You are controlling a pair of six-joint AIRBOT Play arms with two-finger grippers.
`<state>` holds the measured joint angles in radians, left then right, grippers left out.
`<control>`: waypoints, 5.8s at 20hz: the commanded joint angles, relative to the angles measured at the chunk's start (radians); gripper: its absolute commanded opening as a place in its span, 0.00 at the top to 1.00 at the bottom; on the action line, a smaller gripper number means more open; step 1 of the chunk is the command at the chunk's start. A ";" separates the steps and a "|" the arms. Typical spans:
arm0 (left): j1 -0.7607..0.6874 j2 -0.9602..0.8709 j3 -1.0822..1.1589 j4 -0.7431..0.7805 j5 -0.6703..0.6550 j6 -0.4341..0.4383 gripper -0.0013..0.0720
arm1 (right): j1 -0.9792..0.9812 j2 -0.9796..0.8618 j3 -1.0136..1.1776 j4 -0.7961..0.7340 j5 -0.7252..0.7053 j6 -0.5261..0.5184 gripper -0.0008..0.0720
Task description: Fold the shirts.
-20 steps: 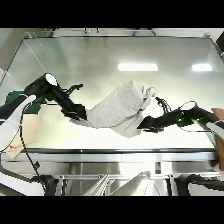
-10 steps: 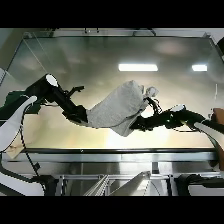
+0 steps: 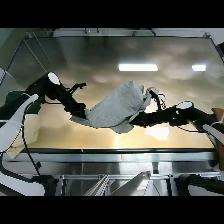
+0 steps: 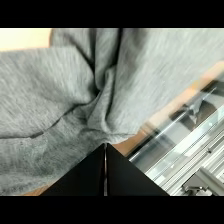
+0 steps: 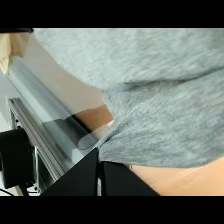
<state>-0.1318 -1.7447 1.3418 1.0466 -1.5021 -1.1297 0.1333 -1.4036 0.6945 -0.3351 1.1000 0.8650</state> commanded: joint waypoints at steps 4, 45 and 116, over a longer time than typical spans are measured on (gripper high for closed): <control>0.069 0.000 0.108 -0.017 -0.081 -0.026 0.01 | -0.018 0.061 -0.005 -0.121 0.013 0.071 0.97; 0.592 0.831 -0.159 -1.490 -0.237 0.087 0.96 | -0.861 0.711 0.424 0.575 0.435 0.039 0.97; 0.415 0.399 0.028 -0.430 -0.248 -0.010 0.95 | -0.722 0.373 0.276 -0.198 0.338 0.105 0.97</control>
<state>0.2195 -1.4738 1.3651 0.7124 -1.6932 -1.1511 -0.5053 -1.1576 0.8753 -0.6109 1.3701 0.9512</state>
